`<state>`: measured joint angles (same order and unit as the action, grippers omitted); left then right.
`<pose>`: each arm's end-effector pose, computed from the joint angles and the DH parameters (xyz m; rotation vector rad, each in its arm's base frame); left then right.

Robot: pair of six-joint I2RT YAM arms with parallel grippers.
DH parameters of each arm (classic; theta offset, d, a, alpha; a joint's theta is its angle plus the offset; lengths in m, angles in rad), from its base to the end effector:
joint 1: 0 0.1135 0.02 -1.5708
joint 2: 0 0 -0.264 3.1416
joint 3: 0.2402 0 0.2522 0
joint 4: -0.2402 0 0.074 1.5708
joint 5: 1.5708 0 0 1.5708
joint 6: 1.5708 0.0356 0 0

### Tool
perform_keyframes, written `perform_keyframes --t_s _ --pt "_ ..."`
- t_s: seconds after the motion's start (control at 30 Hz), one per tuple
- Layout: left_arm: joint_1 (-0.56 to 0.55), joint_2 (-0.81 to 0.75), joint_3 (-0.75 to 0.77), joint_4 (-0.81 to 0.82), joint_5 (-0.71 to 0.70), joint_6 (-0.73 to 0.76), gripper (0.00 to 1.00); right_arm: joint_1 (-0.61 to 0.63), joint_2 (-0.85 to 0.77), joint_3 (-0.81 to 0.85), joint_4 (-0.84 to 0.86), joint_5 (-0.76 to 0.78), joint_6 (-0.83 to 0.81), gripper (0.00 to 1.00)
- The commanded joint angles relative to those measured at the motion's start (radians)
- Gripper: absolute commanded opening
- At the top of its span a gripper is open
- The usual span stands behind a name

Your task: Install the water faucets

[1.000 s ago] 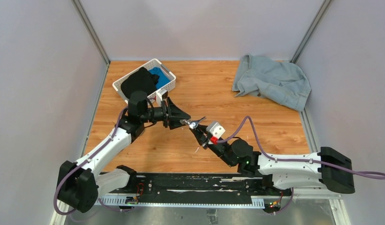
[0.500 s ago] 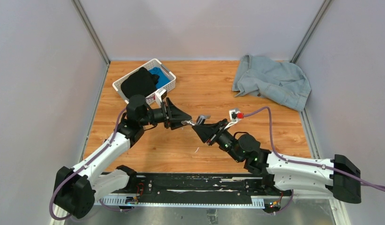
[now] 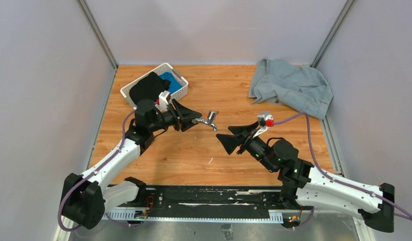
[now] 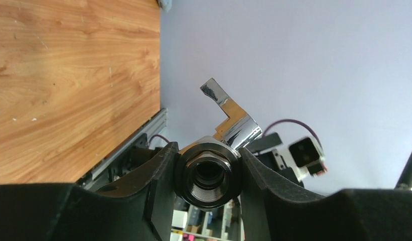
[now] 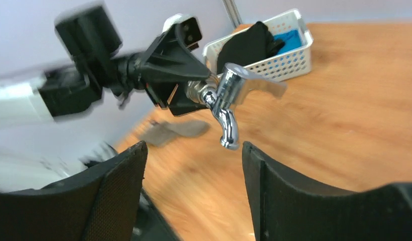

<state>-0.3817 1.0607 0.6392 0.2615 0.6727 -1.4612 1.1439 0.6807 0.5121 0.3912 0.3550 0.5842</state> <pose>0.2142 -0.1099 0.2822 -0.5279 2.0643 -1.8168 0.0821 0.1506 0.3214 -0.0866 1.4674 1.1981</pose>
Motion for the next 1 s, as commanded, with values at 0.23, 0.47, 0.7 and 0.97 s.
perform_keyframes --t_s 0.23,0.47,0.7,0.97 --pt "0.011 0.059 0.134 -0.301 0.151 0.088 0.0 0.167 0.051 0.123 -0.306 -0.046 -1.537 0.73" --pt "0.034 0.154 0.239 -0.41 0.35 0.191 0.0 0.222 0.18 0.047 -0.124 0.09 -2.004 0.78" --pt "0.037 0.243 0.413 -0.763 0.416 0.498 0.0 0.245 0.287 -0.036 0.138 0.141 -2.251 0.79" --pt "0.037 0.245 0.411 -0.796 0.444 0.538 0.0 0.252 0.392 -0.036 0.267 0.139 -2.317 0.74"
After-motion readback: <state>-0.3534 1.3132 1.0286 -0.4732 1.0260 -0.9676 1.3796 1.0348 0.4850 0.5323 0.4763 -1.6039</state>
